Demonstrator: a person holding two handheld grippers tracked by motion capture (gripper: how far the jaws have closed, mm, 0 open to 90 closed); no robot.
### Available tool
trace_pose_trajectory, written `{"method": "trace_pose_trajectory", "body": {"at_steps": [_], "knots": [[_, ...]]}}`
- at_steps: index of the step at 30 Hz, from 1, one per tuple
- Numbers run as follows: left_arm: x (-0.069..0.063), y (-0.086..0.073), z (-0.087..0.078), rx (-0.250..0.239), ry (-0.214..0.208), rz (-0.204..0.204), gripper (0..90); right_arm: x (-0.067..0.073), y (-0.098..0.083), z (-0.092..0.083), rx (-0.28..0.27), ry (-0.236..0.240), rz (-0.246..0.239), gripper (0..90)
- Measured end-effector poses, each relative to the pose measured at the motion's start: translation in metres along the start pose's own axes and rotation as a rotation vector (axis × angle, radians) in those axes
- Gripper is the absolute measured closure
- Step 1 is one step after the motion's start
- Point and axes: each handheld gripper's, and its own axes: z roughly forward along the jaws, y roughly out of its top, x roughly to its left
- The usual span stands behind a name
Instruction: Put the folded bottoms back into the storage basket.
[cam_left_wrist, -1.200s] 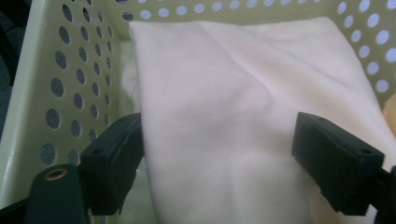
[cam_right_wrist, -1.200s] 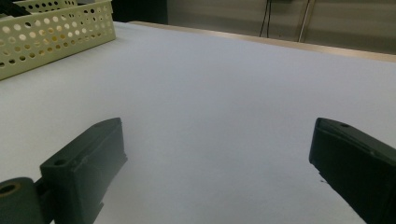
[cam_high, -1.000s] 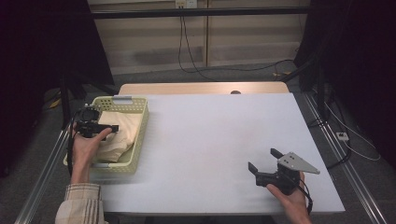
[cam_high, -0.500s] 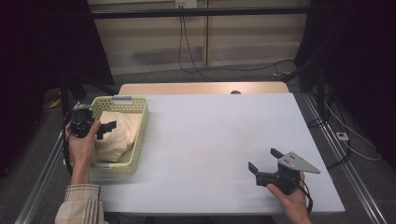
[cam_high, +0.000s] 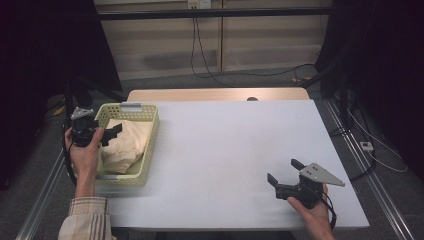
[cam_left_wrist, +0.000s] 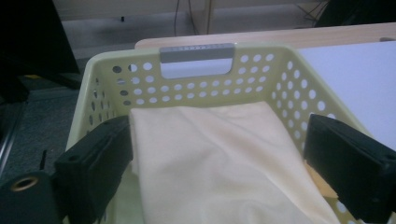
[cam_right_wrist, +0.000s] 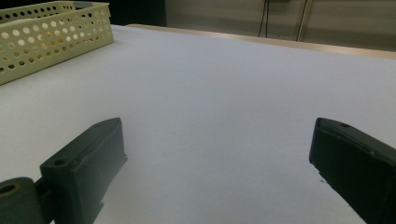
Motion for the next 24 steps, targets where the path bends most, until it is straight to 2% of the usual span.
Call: {"method": "trace_pose_trajectory", "body": {"at_steps": [3, 7, 12, 15, 18, 21, 24], "knots": [[0.001, -0.001, -0.001, -0.029, -0.011, 0.023, 7.0, 0.001, 0.000, 0.001, 0.002, 0.003, -0.007, 3.3], [0.003, 0.000, -0.005, -0.076, -0.023, 0.018, 5.0, 0.003, 0.000, 0.001, 0.006, 0.000, -0.012, 3.3], [0.001, 0.005, -0.009, -0.097, -0.023, 0.027, 4.7, 0.003, 0.000, 0.002, 0.009, -0.004, -0.011, 3.3], [-0.004, 0.009, -0.011, -0.092, -0.032, 0.056, 4.9, 0.004, 0.000, 0.002, 0.010, -0.007, -0.014, 3.3], [-0.007, 0.012, -0.014, -0.103, -0.029, 0.064, 4.9, 0.004, 0.000, 0.001, 0.006, -0.008, -0.015, 3.3], [-0.009, 0.009, -0.019, -0.144, -0.014, 0.066, 4.6, 0.003, 0.000, 0.001, 0.007, -0.013, -0.013, 3.3], [-0.010, 0.008, -0.023, -0.138, -0.030, 0.089, 4.7, 0.003, 0.000, 0.002, 0.009, -0.013, -0.012, 3.3]]}}
